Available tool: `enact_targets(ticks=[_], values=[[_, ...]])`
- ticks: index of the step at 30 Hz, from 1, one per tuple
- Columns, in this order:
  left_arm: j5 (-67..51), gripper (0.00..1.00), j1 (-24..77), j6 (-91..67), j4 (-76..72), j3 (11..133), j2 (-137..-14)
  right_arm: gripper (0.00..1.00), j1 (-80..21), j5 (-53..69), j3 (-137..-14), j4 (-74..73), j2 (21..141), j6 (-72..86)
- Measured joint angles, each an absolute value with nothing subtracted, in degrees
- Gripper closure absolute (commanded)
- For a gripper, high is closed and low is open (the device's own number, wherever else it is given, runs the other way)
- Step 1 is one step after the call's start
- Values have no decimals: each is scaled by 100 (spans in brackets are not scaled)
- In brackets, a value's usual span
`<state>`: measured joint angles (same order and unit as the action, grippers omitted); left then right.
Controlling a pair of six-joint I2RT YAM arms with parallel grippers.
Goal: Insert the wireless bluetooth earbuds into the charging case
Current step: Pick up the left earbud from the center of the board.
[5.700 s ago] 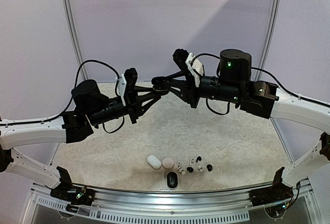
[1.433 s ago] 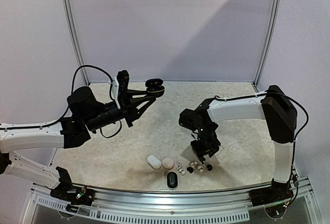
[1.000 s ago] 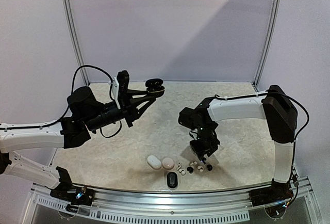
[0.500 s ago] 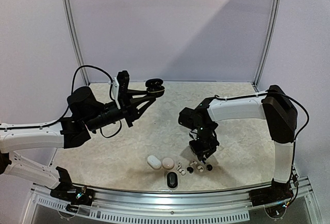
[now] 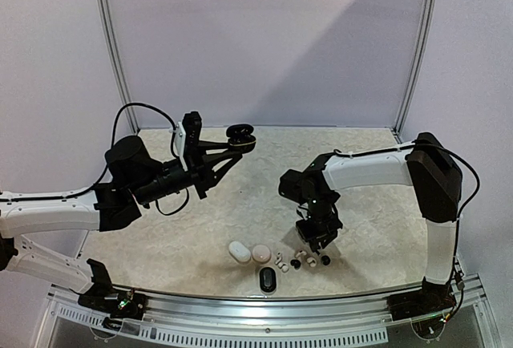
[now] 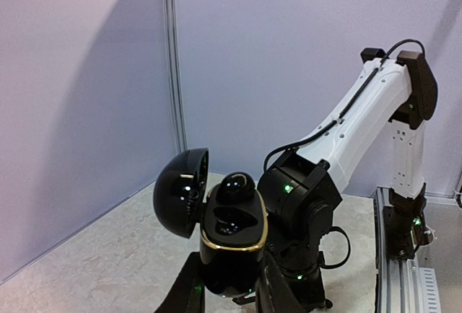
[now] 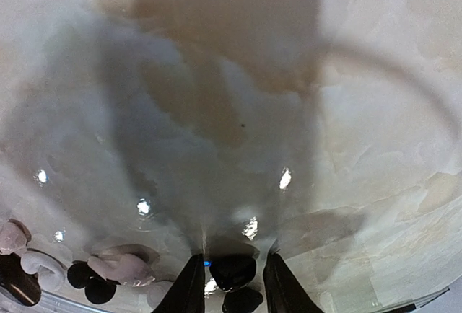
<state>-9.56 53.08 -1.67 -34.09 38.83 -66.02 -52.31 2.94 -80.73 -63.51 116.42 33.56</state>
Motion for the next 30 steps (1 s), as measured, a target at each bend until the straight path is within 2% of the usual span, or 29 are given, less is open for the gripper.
enact_targets(ticks=[19,26,30], values=[[-956,100,5308,-150,-3409,3883,-6602,73,-5168,362,-8077,-6313,11657,3339],[-956,100,5308,-150,-3409,3883,-6602,85,-5162,377,-8084,-6281,11662,3299],[-956,100,5308,-150,-3409,3883,-6602,87,-5146,360,-8106,-6281,11662,3284]])
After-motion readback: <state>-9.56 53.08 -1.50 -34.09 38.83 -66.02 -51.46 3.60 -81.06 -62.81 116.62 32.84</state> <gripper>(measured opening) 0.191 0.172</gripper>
